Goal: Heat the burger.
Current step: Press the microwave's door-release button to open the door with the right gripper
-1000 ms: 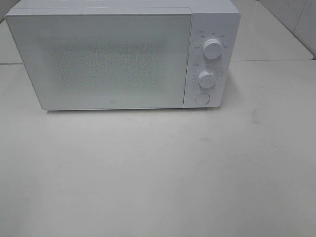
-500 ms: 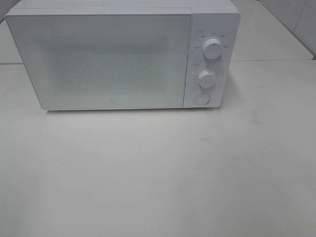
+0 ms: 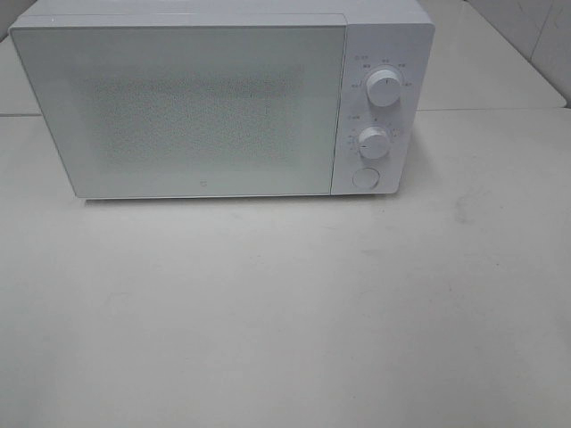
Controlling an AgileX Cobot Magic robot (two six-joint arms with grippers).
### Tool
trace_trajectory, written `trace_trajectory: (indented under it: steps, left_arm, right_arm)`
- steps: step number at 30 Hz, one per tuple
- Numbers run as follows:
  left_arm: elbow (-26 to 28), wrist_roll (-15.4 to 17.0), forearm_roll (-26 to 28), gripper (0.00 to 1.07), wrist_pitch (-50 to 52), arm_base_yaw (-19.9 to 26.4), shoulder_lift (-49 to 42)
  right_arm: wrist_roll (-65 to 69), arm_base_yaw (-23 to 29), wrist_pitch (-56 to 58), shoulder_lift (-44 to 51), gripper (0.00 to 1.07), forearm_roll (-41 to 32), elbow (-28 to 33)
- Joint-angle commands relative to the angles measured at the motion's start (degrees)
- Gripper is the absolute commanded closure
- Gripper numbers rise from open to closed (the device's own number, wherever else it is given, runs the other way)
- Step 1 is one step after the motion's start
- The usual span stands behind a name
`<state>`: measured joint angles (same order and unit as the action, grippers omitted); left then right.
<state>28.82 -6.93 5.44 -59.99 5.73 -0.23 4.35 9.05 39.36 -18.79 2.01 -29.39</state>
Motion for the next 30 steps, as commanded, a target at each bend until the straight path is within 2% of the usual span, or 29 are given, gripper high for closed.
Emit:
trace_trajectory:
  steps: [1,8,11,16,28,30]
  left_arm:
    - [-0.23,0.17,0.29,0.06,0.46,0.23,-1.2]
    - [-0.23,0.17,0.29,0.06,0.46,0.23,-1.2]
    - [-0.23,0.17,0.29,0.06,0.46,0.23,-1.2]
    - [-0.23,0.17,0.29,0.06,0.46,0.23,-1.2]
    - [-0.23,0.17,0.29,0.06,0.46,0.23,-1.2]
    - [-0.23,0.17,0.29,0.06,0.46,0.23,-1.2]
  right_arm:
    - [0.06,-0.4,-4.81,-1.95,0.31,0.17,0.23]
    - [0.06,-0.4,-17.3,-10.71,0.31,0.23,0.23]
    - [0.06,-0.4,-18.74,-11.86,0.31,0.23,0.23]
    - [0.06,-0.4,-26.93,-19.77,0.31,0.23,0.23]
    - [0.69,-0.4,-37.87,-31.57,0.31,0.29,0.23]
    - [0.69,-0.4,-43.89,-33.75,0.31,0.29,1.43]
